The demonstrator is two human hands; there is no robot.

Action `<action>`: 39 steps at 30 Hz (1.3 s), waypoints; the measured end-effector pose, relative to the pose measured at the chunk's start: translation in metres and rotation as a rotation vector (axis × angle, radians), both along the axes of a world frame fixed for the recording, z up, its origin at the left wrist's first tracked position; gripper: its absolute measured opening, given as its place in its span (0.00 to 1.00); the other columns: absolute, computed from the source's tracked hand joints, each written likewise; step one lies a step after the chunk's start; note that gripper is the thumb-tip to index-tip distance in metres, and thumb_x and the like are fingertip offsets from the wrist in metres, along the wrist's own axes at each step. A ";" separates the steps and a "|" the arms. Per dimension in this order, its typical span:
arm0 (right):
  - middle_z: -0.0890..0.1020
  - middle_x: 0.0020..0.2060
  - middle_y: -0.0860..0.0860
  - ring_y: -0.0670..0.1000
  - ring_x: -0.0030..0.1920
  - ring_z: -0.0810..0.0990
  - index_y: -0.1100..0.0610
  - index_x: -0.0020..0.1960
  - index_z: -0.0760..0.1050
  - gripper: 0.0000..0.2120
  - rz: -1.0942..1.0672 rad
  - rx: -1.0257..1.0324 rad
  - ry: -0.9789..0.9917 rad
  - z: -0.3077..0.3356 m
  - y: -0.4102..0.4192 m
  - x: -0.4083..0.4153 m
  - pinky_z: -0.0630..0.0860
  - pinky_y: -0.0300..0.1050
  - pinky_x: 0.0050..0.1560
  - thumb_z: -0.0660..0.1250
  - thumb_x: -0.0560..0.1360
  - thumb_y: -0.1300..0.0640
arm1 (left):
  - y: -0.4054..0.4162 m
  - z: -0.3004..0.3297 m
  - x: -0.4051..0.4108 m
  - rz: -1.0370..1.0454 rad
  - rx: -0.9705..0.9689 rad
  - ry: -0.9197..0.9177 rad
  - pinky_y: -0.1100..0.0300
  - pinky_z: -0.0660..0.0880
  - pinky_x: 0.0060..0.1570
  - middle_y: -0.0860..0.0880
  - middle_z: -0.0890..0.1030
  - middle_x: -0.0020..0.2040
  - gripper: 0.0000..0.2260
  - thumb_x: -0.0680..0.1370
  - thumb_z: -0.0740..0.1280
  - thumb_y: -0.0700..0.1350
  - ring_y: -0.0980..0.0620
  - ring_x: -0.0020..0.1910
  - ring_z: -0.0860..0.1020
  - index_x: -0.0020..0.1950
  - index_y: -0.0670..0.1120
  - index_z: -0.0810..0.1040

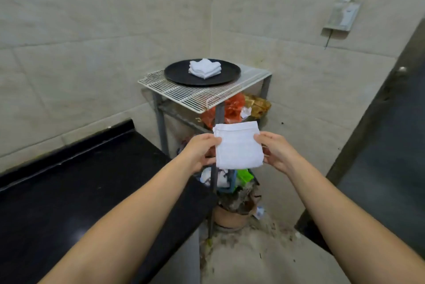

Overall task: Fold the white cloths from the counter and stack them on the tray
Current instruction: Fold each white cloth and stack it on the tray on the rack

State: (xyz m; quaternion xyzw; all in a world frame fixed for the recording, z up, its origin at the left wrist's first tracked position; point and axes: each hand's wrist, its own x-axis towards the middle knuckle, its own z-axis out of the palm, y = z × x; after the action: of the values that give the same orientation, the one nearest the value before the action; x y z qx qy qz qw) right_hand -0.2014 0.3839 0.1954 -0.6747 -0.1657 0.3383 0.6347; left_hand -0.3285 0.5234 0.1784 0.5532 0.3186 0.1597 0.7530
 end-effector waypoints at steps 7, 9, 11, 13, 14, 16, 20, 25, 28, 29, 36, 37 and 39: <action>0.81 0.42 0.52 0.48 0.37 0.78 0.59 0.53 0.78 0.07 0.085 0.016 -0.171 0.047 0.120 0.117 0.73 0.38 0.32 0.63 0.78 0.60 | 0.105 0.064 0.099 0.095 0.206 -0.016 0.67 0.71 0.23 0.50 0.76 0.33 0.10 0.79 0.64 0.39 0.56 0.29 0.75 0.37 0.45 0.72; 0.81 0.44 0.51 0.48 0.40 0.78 0.57 0.53 0.77 0.06 0.126 0.006 -0.251 0.059 0.155 0.147 0.74 0.38 0.33 0.63 0.78 0.59 | 0.134 0.076 0.121 0.135 0.249 -0.033 0.66 0.72 0.24 0.49 0.75 0.35 0.09 0.79 0.64 0.39 0.55 0.32 0.74 0.39 0.44 0.73; 0.82 0.45 0.50 0.50 0.46 0.80 0.55 0.53 0.78 0.06 0.179 0.015 -0.340 0.071 0.195 0.179 0.76 0.41 0.39 0.64 0.78 0.59 | 0.164 0.084 0.144 0.209 0.268 -0.050 0.65 0.74 0.25 0.48 0.77 0.37 0.05 0.79 0.64 0.39 0.54 0.33 0.75 0.42 0.42 0.75; 0.82 0.44 0.50 0.51 0.47 0.80 0.55 0.51 0.78 0.05 0.252 0.042 -0.417 0.082 0.242 0.210 0.75 0.43 0.41 0.64 0.77 0.59 | 0.195 0.093 0.169 0.293 0.265 -0.065 0.63 0.77 0.27 0.46 0.78 0.39 0.03 0.79 0.64 0.39 0.52 0.35 0.78 0.47 0.41 0.75; 0.81 0.42 0.49 0.51 0.46 0.79 0.56 0.51 0.78 0.05 0.279 0.044 -0.453 0.086 0.266 0.225 0.75 0.42 0.42 0.64 0.77 0.60 | 0.210 0.096 0.181 0.337 0.262 -0.059 0.61 0.78 0.29 0.46 0.79 0.40 0.03 0.79 0.63 0.40 0.51 0.37 0.78 0.49 0.41 0.75; 0.81 0.45 0.51 0.51 0.47 0.78 0.54 0.48 0.76 0.02 0.319 0.037 -0.498 0.093 0.313 0.254 0.77 0.47 0.48 0.65 0.77 0.59 | 0.241 0.101 0.206 0.412 0.263 -0.035 0.60 0.79 0.34 0.47 0.79 0.40 0.04 0.80 0.63 0.41 0.51 0.38 0.78 0.47 0.42 0.75; 0.81 0.50 0.59 0.53 0.46 0.77 0.56 0.47 0.77 0.02 0.439 0.044 -0.522 0.095 0.391 0.303 0.73 0.48 0.47 0.67 0.75 0.61 | 0.289 0.100 0.249 0.536 0.255 0.005 0.64 0.75 0.24 0.47 0.73 0.35 0.12 0.79 0.63 0.39 0.52 0.31 0.73 0.36 0.46 0.67; 0.82 0.41 0.51 0.51 0.43 0.78 0.55 0.43 0.78 0.03 0.622 -0.020 -0.579 0.072 0.449 0.335 0.73 0.44 0.42 0.67 0.74 0.61 | 0.322 0.079 0.271 0.678 0.221 0.129 0.65 0.73 0.22 0.45 0.71 0.35 0.13 0.78 0.65 0.38 0.51 0.31 0.72 0.35 0.45 0.66; 0.79 0.38 0.49 0.50 0.43 0.77 0.56 0.45 0.78 0.02 0.692 -0.074 -0.632 0.055 0.460 0.343 0.71 0.43 0.40 0.67 0.74 0.60 | 0.327 0.064 0.276 0.702 0.212 0.197 0.65 0.73 0.22 0.44 0.72 0.35 0.13 0.78 0.65 0.39 0.51 0.30 0.72 0.35 0.45 0.66; 0.79 0.38 0.49 0.50 0.43 0.77 0.56 0.45 0.78 0.01 0.708 -0.076 -0.644 0.051 0.461 0.346 0.71 0.42 0.40 0.67 0.74 0.60 | 0.327 0.060 0.278 0.705 0.220 0.223 0.64 0.74 0.22 0.45 0.72 0.34 0.13 0.78 0.65 0.39 0.51 0.30 0.72 0.35 0.45 0.66; 0.79 0.41 0.50 0.52 0.44 0.76 0.56 0.49 0.76 0.04 0.712 -0.112 -0.673 0.043 0.459 0.351 0.71 0.43 0.38 0.68 0.75 0.57 | 0.317 0.053 0.279 0.726 0.264 0.307 0.65 0.73 0.22 0.45 0.75 0.34 0.10 0.78 0.66 0.42 0.51 0.28 0.74 0.40 0.43 0.67; 0.79 0.45 0.52 0.53 0.45 0.77 0.56 0.52 0.76 0.07 0.689 -0.120 -0.704 0.047 0.457 0.349 0.72 0.44 0.43 0.67 0.75 0.55 | 0.314 0.054 0.274 0.732 0.259 0.299 0.65 0.73 0.22 0.44 0.76 0.36 0.09 0.78 0.66 0.44 0.51 0.28 0.75 0.42 0.43 0.68; 0.79 0.50 0.54 0.54 0.51 0.78 0.57 0.59 0.74 0.14 0.609 -0.103 -0.823 0.059 0.450 0.340 0.72 0.46 0.51 0.66 0.75 0.53 | 0.305 0.058 0.257 0.763 0.255 0.282 0.65 0.73 0.22 0.45 0.77 0.38 0.09 0.79 0.65 0.47 0.52 0.30 0.75 0.46 0.43 0.68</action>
State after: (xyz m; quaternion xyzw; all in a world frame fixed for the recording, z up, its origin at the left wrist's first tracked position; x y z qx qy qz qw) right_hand 0.1391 0.8341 0.2546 -0.7033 -0.5741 0.2220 0.3556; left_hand -0.0717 0.8285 0.2364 0.5007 0.5781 0.3875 0.5146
